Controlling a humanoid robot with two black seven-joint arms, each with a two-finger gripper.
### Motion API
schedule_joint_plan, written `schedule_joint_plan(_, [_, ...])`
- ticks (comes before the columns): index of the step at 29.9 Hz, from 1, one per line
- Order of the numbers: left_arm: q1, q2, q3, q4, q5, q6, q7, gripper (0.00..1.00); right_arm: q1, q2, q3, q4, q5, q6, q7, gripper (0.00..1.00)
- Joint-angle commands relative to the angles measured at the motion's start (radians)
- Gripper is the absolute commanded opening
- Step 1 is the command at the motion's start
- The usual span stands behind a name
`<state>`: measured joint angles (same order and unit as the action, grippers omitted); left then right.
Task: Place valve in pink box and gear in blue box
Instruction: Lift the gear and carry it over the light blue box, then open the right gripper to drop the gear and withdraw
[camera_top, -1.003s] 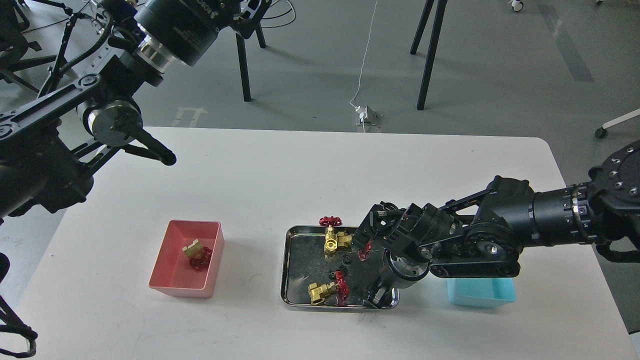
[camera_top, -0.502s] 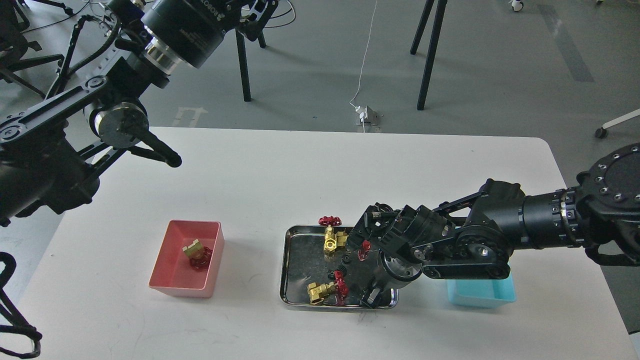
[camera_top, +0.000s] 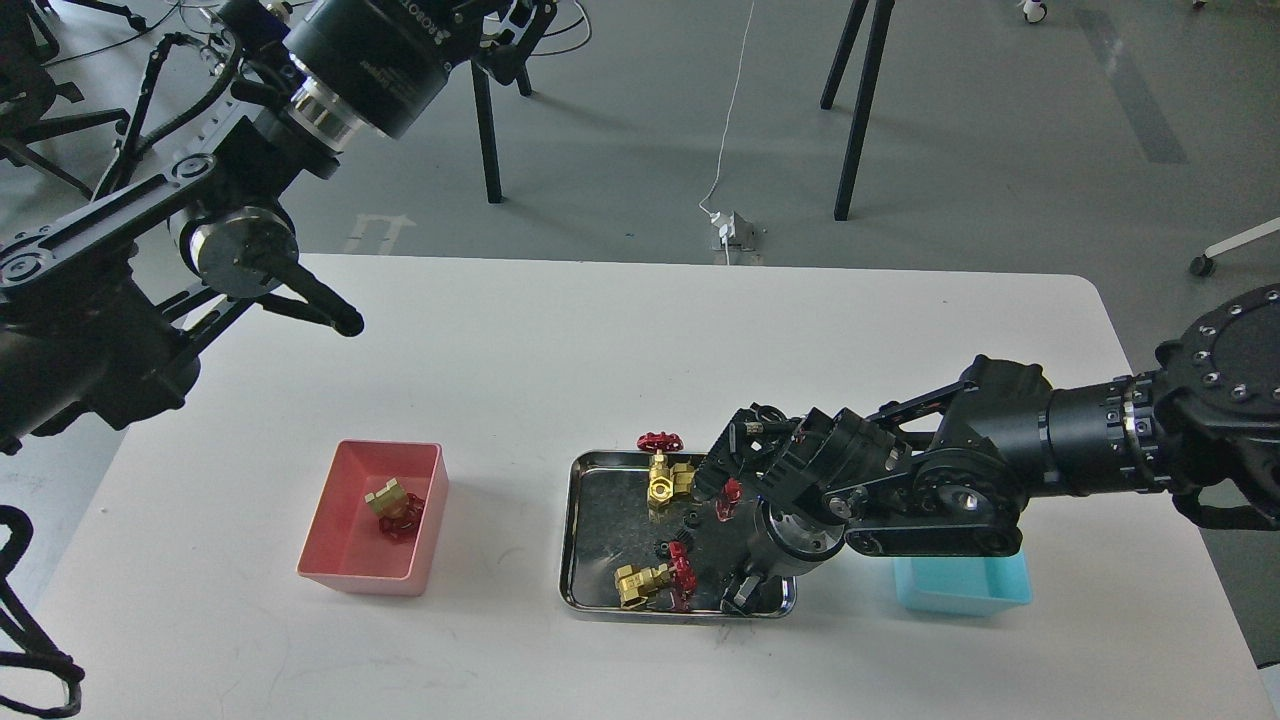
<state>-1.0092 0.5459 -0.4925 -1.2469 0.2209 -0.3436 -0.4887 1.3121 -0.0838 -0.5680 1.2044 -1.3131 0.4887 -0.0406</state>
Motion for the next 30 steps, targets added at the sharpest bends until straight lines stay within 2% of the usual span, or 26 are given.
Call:
schedule_joint_plan(1, [0.006,0.0,0.0,0.0,0.0,0.0,0.0,0.66,0.022,-0.025,0.013,0.021,0.008,0.0,0.001,0.01])
schedule_joint_plan(7, [0.008,-0.003,0.0,-0.002,0.0,0.0,0.0,0.66,0.134,-0.252,0.106,0.141,0.041,0.0,0.002,0.01])
schedule_joint_plan(11, [0.008,-0.023,0.0,-0.003,0.0,0.002,0.0,0.66,0.168,-0.479,0.122,0.219,0.051,0.0,0.001,0.01])
schedule_joint_plan(15, [0.008,-0.043,0.002,-0.003,0.0,0.003,0.0,0.66,0.118,-0.698,0.091,0.294,0.037,0.0,0.001,0.01])
schedule_joint_plan(18, [0.011,-0.047,0.002,-0.005,0.0,0.003,0.0,0.66,0.041,-0.789,0.103,0.31,0.032,0.0,0.001,0.01])
schedule_joint_plan(21, [0.017,-0.061,0.002,-0.005,0.0,0.005,0.0,0.66,-0.022,-0.82,0.169,0.308,0.031,0.0,0.002,0.02])
schedule_joint_plan(22, [0.017,-0.064,0.002,-0.005,0.0,0.005,0.0,0.66,-0.049,-0.821,0.201,0.307,0.032,0.0,0.002,0.08])
schedule_joint_plan(24, [0.017,-0.064,0.002,-0.005,0.0,0.005,0.0,0.67,-0.103,-0.821,0.262,0.307,0.035,-0.001,0.002,0.28])
schedule_joint_plan(25, [0.017,-0.066,0.002,-0.005,0.0,0.005,0.0,0.67,-0.126,-0.82,0.29,0.307,0.035,-0.015,0.004,0.44])
schedule_joint_plan(26, [0.017,-0.066,0.003,-0.005,0.0,0.006,0.0,0.67,-0.143,-0.82,0.312,0.305,0.037,-0.022,0.007,0.65])
schedule_joint_plan(27, [0.018,-0.066,0.003,-0.003,0.001,0.006,0.0,0.67,-0.154,-0.82,0.324,0.305,0.041,-0.022,0.011,0.97])
schedule_joint_plan(30, [0.02,-0.064,0.009,0.0,0.002,0.006,0.0,0.67,-0.168,-0.821,0.349,0.305,0.046,-0.022,0.016,0.99])
